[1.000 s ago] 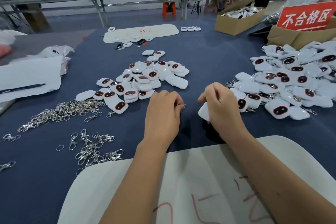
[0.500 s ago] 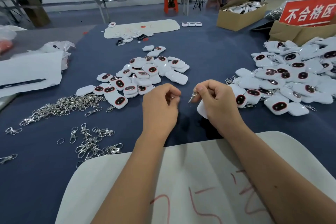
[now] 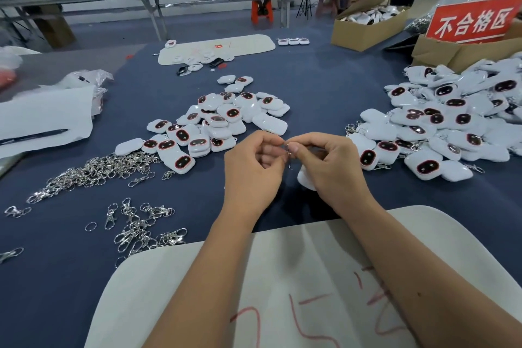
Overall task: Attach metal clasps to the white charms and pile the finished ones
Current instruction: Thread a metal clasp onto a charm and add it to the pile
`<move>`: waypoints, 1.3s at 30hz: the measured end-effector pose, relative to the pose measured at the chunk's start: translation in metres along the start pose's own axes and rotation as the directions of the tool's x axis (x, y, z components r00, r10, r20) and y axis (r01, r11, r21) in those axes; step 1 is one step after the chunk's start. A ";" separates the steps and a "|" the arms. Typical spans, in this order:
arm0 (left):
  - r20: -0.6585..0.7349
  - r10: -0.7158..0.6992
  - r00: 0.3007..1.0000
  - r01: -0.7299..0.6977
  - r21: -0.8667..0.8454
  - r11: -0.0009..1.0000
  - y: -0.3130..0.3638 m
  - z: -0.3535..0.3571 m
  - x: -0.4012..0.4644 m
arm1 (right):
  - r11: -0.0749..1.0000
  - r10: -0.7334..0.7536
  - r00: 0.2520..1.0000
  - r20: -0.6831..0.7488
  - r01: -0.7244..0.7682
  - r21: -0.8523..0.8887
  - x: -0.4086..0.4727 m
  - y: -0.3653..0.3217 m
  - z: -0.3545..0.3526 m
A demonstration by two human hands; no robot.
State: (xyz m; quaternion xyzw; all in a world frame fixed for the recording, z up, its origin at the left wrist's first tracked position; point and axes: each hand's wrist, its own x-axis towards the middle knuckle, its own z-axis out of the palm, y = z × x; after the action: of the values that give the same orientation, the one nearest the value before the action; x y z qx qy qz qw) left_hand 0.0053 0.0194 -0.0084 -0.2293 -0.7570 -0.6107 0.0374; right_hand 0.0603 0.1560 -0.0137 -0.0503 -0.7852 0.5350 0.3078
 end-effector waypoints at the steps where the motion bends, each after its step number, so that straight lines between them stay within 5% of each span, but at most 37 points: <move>1: -0.001 -0.002 1.000 0.002 -0.011 1.000 0.001 0.000 0.000 | 1.000 0.010 1.000 -0.014 -0.009 0.007 0.001 0.000 -0.001; 15: 0.003 -0.036 0.999 0.036 0.023 0.999 0.004 0.002 0.000 | 0.999 0.011 1.000 -0.011 -0.011 -0.040 0.001 0.000 0.000; 25: 0.068 -0.168 0.983 0.180 -0.266 0.947 0.006 -0.001 0.002 | 0.997 -0.022 0.994 0.109 0.014 0.075 0.001 0.001 -0.002; 39: 0.084 -0.148 0.985 0.164 -0.226 0.960 0.005 0.000 0.001 | 0.999 -0.047 0.995 0.087 0.046 0.021 -0.001 -0.002 0.001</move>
State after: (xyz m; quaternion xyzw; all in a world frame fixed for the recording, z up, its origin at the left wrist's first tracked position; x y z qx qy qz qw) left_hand 0.0065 0.0204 -0.0034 -0.1918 -0.6972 -0.6879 -0.0628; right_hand 0.0612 0.1541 -0.0130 -0.0058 -0.7937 0.5368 0.2861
